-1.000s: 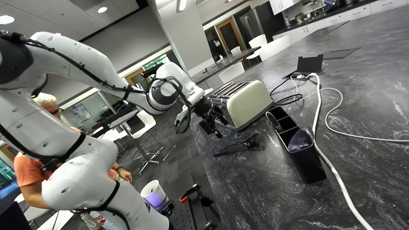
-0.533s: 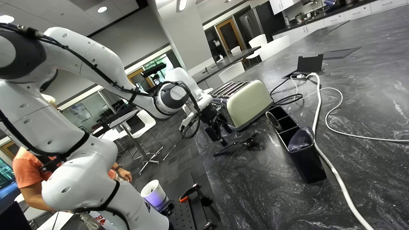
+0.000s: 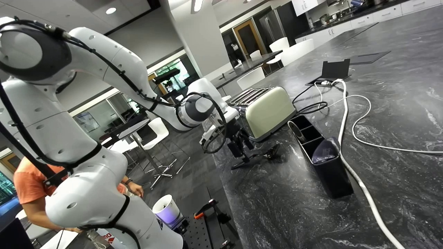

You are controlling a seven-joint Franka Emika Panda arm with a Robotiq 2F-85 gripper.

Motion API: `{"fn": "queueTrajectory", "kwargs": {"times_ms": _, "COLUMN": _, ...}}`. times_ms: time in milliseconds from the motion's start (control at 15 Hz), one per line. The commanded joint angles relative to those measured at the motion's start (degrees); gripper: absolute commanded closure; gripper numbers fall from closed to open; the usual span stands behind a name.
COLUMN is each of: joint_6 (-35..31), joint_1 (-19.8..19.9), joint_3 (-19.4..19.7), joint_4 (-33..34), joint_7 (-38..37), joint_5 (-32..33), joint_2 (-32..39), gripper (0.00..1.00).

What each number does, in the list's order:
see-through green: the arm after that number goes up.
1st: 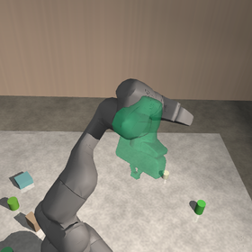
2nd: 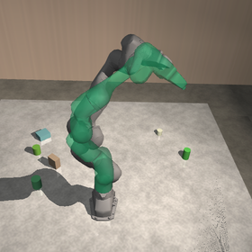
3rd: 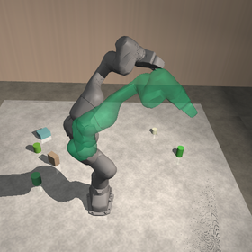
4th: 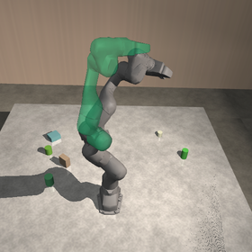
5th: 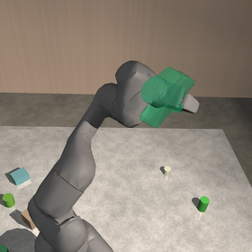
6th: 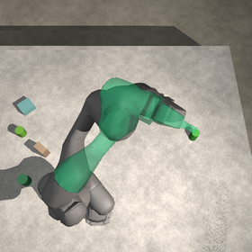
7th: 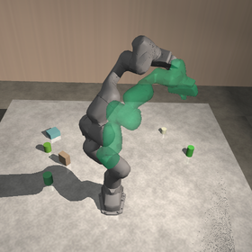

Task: Pick the black spoon on the counter and put it in the cutlery holder

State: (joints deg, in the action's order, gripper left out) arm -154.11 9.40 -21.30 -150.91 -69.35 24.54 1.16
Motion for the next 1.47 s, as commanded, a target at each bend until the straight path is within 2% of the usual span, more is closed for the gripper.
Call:
{"fn": "queueTrajectory", "kwargs": {"times_ms": 0, "joint_6": -0.8, "joint_1": 0.0, "joint_3": 0.3, "joint_4": 2.0, "joint_7": -0.7, "joint_5": 1.9, "joint_2": 3.2, "gripper": 0.26}}
{"fn": "queueTrajectory", "kwargs": {"times_ms": 133, "joint_6": -0.8, "joint_1": 0.0, "joint_3": 0.3, "joint_4": 2.5, "joint_7": -0.8, "joint_5": 2.3, "joint_2": 4.0, "gripper": 0.30}}
{"fn": "queueTrajectory", "kwargs": {"times_ms": 200, "joint_6": -0.7, "joint_1": 0.0, "joint_3": 0.4, "joint_4": 2.8, "joint_7": -0.8, "joint_5": 2.5, "joint_2": 4.3, "gripper": 0.36}}
{"fn": "queueTrajectory", "kwargs": {"times_ms": 400, "joint_6": -0.8, "joint_1": 0.0, "joint_3": 0.4, "joint_4": 3.2, "joint_7": -0.6, "joint_5": 2.7, "joint_2": 4.8, "gripper": 0.62}}
{"fn": "queueTrajectory", "kwargs": {"times_ms": 733, "joint_6": -0.6, "joint_1": 0.2, "joint_3": 0.6, "joint_4": 3.4, "joint_7": -0.6, "joint_5": 2.5, "joint_2": 4.5, "gripper": 0.99}}
{"fn": "queueTrajectory", "kwargs": {"times_ms": 933, "joint_6": -0.7, "joint_1": 0.4, "joint_3": 0.4, "joint_4": 2.6, "joint_7": 0.2, "joint_5": 1.0, "joint_2": 2.7, "gripper": 0.94}}
{"fn": "queueTrajectory", "kwargs": {"times_ms": 1000, "joint_6": -1.1, "joint_1": -6.4, "joint_3": 6.9, "joint_4": 1.6, "joint_7": 2.2, "joint_5": -2.1, "joint_2": 0.7, "gripper": 0.94}}
{"fn": "queueTrajectory", "kwargs": {"times_ms": 1267, "joint_6": 0.5, "joint_1": -9.2, "joint_3": 11.3, "joint_4": -3.2, "joint_7": 11.8, "joint_5": -14.3, "joint_2": -11.2, "gripper": 0.94}}
{"fn": "queueTrajectory", "kwargs": {"times_ms": 1400, "joint_6": 1.3, "joint_1": -9.4, "joint_3": 13.5, "joint_4": -4.4, "joint_7": 15.6, "joint_5": -16.0, "joint_2": -16.8, "gripper": 0.94}}
